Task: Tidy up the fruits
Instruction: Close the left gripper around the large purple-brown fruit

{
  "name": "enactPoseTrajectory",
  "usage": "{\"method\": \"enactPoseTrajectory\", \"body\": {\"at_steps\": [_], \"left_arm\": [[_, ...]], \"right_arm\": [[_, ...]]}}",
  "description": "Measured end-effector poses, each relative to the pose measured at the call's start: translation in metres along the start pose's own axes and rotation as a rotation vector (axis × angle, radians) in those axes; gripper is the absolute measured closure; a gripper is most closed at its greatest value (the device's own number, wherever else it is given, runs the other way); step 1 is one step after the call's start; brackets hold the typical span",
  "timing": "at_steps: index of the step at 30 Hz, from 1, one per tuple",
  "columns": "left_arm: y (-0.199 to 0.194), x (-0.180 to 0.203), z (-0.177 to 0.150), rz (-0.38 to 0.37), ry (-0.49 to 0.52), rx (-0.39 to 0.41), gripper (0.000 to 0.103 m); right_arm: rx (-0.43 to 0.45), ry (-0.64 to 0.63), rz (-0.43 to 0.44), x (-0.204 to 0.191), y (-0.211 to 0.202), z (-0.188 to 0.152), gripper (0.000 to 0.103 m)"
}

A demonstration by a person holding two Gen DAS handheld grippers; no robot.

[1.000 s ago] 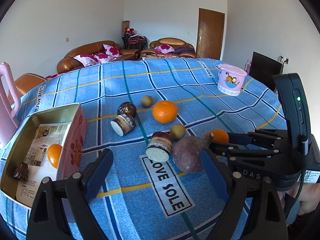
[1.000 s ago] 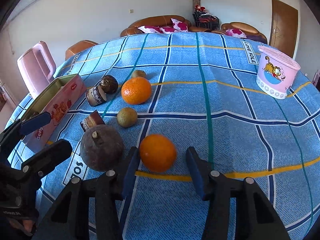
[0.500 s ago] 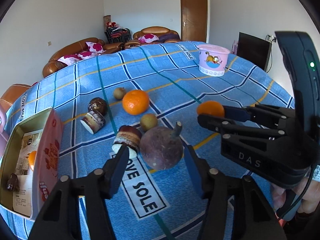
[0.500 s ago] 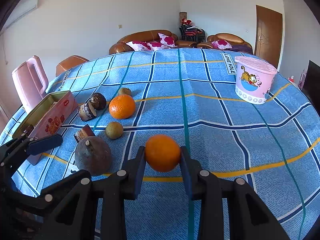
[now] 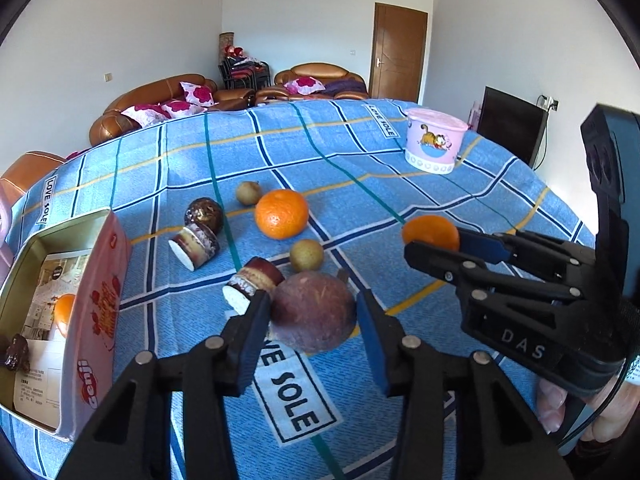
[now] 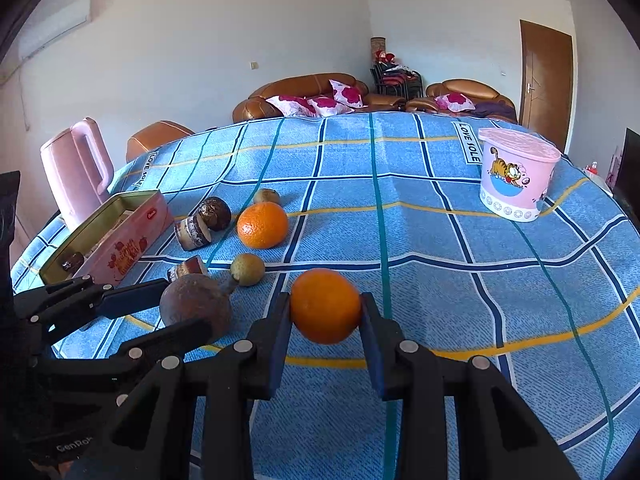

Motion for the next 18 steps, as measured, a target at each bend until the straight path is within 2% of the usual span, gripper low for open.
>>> {"method": "enactPoseTrajectory", "body": {"at_steps": [6,18], "left_arm": [[-0.006,-0.008,0.003,-0.003,-0.039,0.036,0.059],[-0.014,-0.006,0.003,-0.003,-0.029,0.078,0.059]], "right_arm": [[0.046,-0.016,0.017,-0.003,-0.007,0.001,0.068],[0.081,-0.028,0.016,-0.006,-0.013,0.000,0.068]]}}
Point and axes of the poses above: each gripper's, at about its wrist camera, not at the fingertips, and y roughly the way its jaws point, x to its right, z to its top, the point moved 2 cm from there along y, roughly the way its jaws point, and after that the axes turned 9 degrees about -y, right-handed, at the moved point
